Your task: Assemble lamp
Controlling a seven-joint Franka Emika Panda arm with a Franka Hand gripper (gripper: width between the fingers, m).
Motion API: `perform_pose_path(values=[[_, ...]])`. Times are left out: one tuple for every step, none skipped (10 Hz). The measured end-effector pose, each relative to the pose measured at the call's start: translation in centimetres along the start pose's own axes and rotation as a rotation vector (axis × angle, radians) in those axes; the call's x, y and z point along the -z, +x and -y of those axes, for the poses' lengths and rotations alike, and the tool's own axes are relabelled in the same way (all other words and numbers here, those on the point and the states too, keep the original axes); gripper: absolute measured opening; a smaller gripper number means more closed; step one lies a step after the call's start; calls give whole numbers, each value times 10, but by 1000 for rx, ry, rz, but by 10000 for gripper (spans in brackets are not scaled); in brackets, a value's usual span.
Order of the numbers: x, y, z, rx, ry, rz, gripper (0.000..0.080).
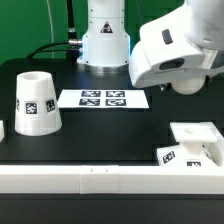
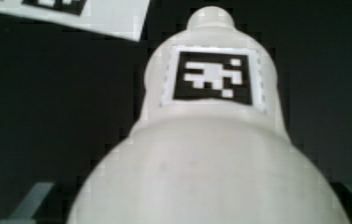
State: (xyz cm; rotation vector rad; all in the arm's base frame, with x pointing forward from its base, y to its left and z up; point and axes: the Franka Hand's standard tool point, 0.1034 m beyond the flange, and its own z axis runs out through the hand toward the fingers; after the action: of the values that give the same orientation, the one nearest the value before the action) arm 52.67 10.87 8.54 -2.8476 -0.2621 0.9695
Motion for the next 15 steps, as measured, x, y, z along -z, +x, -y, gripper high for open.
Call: perform_pose_path(values=[[4, 6, -6, 45, -11, -97, 576], [14, 2, -8, 73, -24, -171, 576], [26, 2, -11, 103, -34, -222, 576], [45, 3, -17, 123, -48, -301, 576], [60, 0, -24, 129, -60, -365, 576], [67, 2, -25, 125, -71, -428, 576], [69, 7, -27, 122, -81, -503, 576], [69, 8, -30, 118, -90, -578, 576], [70, 9, -33, 113, -105, -648, 576], [72, 12, -36, 118, -125, -714, 576], [78, 15, -37, 133, -151, -763, 576], [90, 18, -38, 139, -168, -827, 576], [103, 17, -37, 139, -187, -902, 576], [111, 16, -37, 143, -203, -961, 576], [108, 17, -43, 147, -222, -1011, 576]])
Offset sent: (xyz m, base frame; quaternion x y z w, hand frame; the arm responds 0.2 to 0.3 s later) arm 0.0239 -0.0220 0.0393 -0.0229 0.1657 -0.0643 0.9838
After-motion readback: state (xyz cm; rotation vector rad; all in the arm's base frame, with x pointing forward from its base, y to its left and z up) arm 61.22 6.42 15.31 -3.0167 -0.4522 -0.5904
